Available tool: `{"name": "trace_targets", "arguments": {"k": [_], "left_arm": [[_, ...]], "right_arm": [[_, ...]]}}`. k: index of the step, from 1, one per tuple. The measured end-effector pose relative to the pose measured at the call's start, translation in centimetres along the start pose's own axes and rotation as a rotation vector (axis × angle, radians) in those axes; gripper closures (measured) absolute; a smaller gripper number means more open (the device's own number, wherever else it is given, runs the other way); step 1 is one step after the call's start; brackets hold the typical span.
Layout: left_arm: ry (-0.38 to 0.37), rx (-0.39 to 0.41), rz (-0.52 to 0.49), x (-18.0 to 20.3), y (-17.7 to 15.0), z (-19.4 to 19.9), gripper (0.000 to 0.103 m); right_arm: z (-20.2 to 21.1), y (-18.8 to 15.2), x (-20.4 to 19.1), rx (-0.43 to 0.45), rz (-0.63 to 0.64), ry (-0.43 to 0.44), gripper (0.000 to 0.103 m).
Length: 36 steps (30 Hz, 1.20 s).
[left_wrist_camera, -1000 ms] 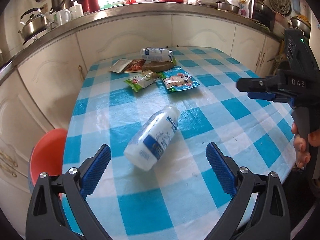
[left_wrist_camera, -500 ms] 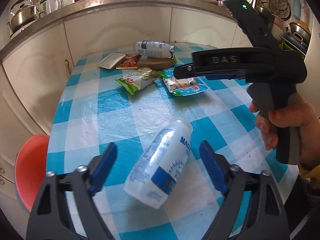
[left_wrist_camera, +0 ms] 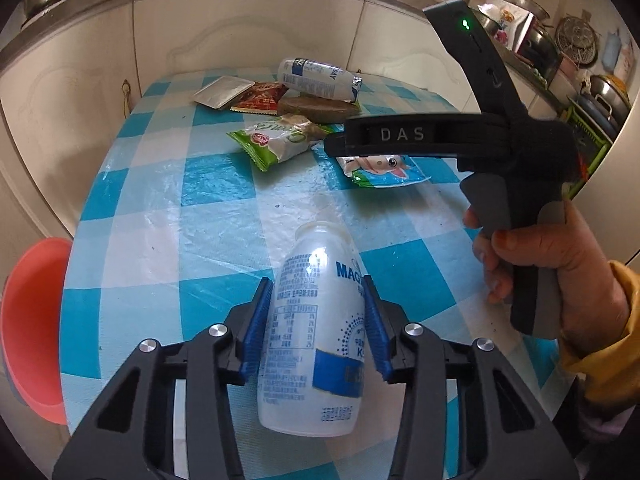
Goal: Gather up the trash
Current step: 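Grasp the white plastic bottle with the left tool while the right tool grasps the blue cow-print bag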
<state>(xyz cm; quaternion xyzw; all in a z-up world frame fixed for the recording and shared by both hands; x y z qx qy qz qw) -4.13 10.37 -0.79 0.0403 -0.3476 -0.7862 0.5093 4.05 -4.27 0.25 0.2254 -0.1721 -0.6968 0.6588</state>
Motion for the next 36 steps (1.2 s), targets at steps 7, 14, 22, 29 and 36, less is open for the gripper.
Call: {"name": "trace_targets", "arguments": {"k": [7,14,22,29,36], "left_arm": [[-0.014,0.013,0.044,-0.3,-0.1,0.3,0.058],[-0.023,0.042,0.065,-0.6,0.4,1.0,0.058],[-0.03,0.072,0.096,-1.2,0.8,1.6,0.058],[-0.034,0.094,0.123,-1.8,0.7,2.2,0.058],[-0.029,0.115,0.146,-2.3,0.4,2.9,0.058]], "right_arm": [[-0.5,0.2,0.2,0.01,0.028,-0.051,0.013],[-0.8,0.2,0.2,0.027,0.064,-0.077,0.013],[-0.5,-0.1,0.1,0.026,0.099,-0.103,0.021],[0.1,-0.4,0.7,0.038,0.123,-0.12,0.038],[1.2,-1.0,1.6,0.043,0.104,-0.1,0.042]]}}
Point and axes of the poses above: each gripper's, at about its wrist camera, not at the fingertips, and z roughly against the way its jaws point, x to its right, y to its top, the point moved 3 cm from there along -z, roughly the way its jaws point, and after that the axes turned 6 degrees about -y, right-handed, at the moved point
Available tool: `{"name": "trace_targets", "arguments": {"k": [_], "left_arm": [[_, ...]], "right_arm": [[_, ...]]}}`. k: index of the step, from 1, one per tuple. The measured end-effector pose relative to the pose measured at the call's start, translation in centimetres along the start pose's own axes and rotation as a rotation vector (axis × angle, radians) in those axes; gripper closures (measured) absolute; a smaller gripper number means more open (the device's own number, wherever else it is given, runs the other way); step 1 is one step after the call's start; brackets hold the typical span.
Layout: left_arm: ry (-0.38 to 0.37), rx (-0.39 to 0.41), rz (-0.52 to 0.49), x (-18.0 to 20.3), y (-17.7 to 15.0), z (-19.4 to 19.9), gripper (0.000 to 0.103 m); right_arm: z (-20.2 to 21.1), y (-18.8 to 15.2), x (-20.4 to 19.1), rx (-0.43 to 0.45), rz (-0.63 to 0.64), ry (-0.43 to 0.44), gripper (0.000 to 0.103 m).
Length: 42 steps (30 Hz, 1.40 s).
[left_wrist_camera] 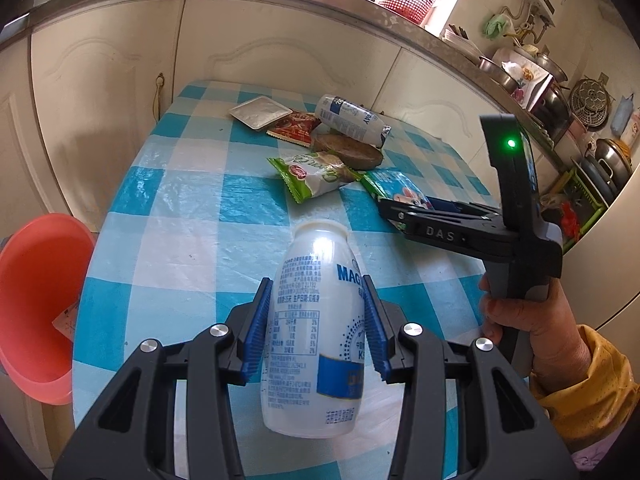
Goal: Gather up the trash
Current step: 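Grasp the white plastic bottle with the left tool while the right tool grasps the blue cow-print bag, then carry the bottle and blue bag over the orange bucket and open both tools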
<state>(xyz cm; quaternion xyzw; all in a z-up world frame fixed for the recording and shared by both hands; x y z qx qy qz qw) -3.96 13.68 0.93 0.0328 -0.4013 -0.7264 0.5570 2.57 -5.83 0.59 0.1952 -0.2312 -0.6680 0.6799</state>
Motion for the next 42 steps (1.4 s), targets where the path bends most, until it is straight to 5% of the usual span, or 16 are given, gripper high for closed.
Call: {"name": "trace_targets", "arguments": {"k": [20,42], "left_arm": [[-0.002,0.039,0.03,-0.4,-0.7,1.4,0.058],[0.087,0.173,0.165,-7.1,-0.5,6.7,0.058]], "right_arm": [[4.3,-2.6,2.4,0.033,-0.118,0.079,0.048],[7.8,0.2,-5.5,0.094,-0.002,0.242,0.048]]}}
Point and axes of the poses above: each gripper's, at about its wrist camera, not at the fingertips, and z roughly against the way its jaws point, x to its right, y to its top, the point moved 3 cm from there along -z, roughly the way its jaws point, and after that the axes turned 6 degrees about -y, right-handed, at the moved point
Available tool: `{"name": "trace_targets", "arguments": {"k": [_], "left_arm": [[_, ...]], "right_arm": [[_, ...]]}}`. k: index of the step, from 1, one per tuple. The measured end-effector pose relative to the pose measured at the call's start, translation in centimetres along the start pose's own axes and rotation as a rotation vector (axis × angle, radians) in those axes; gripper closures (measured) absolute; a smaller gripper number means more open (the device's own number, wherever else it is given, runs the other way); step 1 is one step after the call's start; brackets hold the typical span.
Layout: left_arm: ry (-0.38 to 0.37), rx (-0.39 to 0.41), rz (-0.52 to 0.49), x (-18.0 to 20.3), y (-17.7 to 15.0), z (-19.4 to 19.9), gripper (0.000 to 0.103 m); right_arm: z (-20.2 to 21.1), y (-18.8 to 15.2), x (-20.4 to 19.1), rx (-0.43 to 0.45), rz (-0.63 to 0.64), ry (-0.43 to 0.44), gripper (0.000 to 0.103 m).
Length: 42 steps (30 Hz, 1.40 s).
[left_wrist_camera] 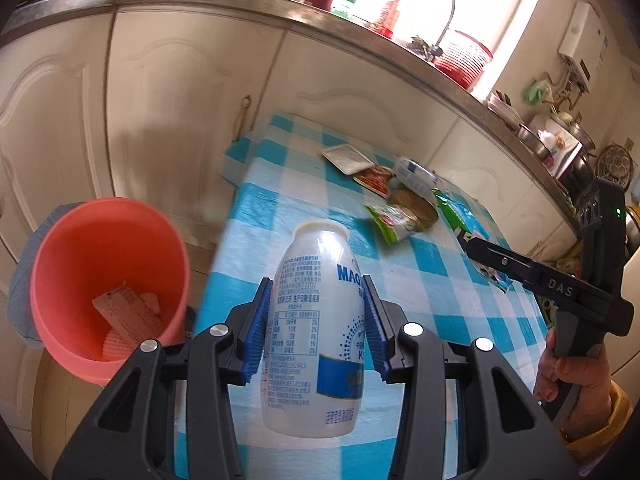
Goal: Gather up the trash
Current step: 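Carry the bottle and blue bag over the orange bucket and open both tools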
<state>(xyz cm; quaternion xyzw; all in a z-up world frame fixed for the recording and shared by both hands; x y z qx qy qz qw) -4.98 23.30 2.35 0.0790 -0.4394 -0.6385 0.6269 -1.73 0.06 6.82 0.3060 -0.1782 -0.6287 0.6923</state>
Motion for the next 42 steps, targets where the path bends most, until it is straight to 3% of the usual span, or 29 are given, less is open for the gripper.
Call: {"name": "trace_targets", "arguments": {"k": [9,18,27,37,42], "left_arm": [[0.103,0.082,0.077,-5.8,1.5,3.1,0.058],[0.224,0.125,0.17,-12.3,2.3,4.7,0.058],[0.271,0.12,0.228,-16.1,1.7,4.1,0.058],[0.294,0.097,0.29,-18.9,0.2,3.5,0.058],[0.309,0.106,0.306,-20.0,-0.3,3.9,0.058]], "right_arm": [[-2.4,1.2,-7.3,-0.057,0.075,0.172,0.048],[-5.3,1.7,-15.6,-0.113,0.206,0.288,0.048],[-9.3,1.2,-21.5,-0.183,0.308,0.34,0.048],[-13.4,0.4,-25.0,-0.248,0.352,0.348,0.048],[-14.7,-0.2,-26.9,-0.29,0.371,0.367,0.042]]}}
Point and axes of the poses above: each gripper's, at about its wrist camera, not at the fingertips, and z roughly against the way its jaws point, x to its right, y to its top, the point moved 3 cm from there along -z, roughly the way its jaws point, and after that the axes turned 6 degrees about -y, right-handed, at the moved point
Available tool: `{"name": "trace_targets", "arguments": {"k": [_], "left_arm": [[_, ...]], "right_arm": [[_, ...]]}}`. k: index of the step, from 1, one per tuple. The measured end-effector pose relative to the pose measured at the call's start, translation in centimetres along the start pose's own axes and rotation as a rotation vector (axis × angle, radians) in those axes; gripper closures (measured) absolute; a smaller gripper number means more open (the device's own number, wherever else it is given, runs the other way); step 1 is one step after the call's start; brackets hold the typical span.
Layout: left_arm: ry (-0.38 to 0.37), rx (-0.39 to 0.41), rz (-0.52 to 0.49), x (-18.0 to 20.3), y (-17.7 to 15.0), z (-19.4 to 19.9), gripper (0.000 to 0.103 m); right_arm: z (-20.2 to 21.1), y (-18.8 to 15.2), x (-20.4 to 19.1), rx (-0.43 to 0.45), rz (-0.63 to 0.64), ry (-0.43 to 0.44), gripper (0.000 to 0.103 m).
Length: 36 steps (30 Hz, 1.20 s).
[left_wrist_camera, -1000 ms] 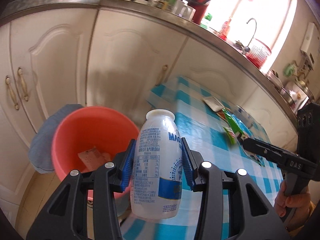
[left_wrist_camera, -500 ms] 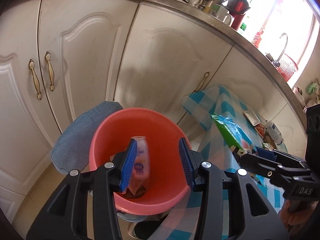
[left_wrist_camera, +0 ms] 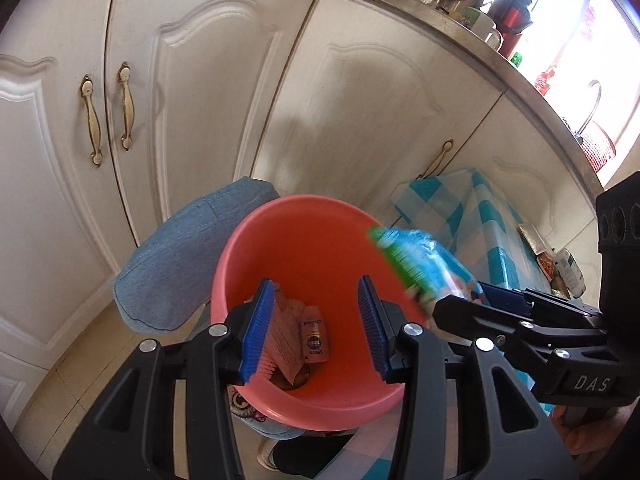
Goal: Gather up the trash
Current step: 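Carry the bottle and blue bag over the orange bucket and open both tools, then move both tools back over the table toward the remaining trash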
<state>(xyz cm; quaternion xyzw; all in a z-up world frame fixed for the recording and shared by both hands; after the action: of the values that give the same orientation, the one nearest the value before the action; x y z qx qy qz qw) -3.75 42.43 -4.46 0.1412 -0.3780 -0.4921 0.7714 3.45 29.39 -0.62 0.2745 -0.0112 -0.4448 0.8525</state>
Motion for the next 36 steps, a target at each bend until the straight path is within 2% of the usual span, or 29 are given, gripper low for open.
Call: {"name": "trace_targets", "arguments": {"k": [3,6,7,11,16,21,30,36], "left_arm": [[0.007,0.002,0.011,-0.6,0.1,0.0,0.046],[0.021,0.006,0.012,-1.1,0.1,0.3,0.033],[0.028,0.008,0.014,-1.3,0.0,0.4,0.026],[0.027,0.005,0.038,-1.7,0.0,0.7,0.019],[0.002,-0.003,0.053,-0.9,-0.3,1.0,0.016],[-0.023,-0.019,0.03,1.0,-0.7,1.4,0.015],[-0.091,-0.025,-0.06,6.1,-1.9,3.4,0.015],[-0.101,-0.042,-0.131,9.4,-2.9,4.7,0.015]], "right_arm": [[-0.2,0.3,-0.2,0.007,-0.014,0.008,0.025],[0.3,0.4,0.1,0.026,-0.032,-0.004,0.024],[0.6,0.4,0.5,0.033,-0.051,-0.008,0.024],[2.8,0.1,2.5,0.074,-0.132,-0.015,0.017],[6.5,-1.5,5.4,0.147,-0.225,-0.039,0.015],[9.6,-4.4,7.9,0.21,-0.308,-0.053,0.015],[14.4,-10.0,10.6,0.366,-0.449,-0.083,0.014],[15.8,-12.1,11.0,0.41,-0.487,-0.075,0.014]]}}
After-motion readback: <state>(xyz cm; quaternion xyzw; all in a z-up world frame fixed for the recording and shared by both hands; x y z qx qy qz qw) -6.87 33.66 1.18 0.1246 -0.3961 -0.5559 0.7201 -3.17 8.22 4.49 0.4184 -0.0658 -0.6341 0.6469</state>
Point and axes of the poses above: each gripper's, at about its wrist camera, not at the fingertips, and z roughly against the way its jaws point, x to its right, y to its top, the point moved 3 cm from there along -z, roughly the way its jaws point, and after that the axes turned 6 degrees about -y, right-handed, at the moved point
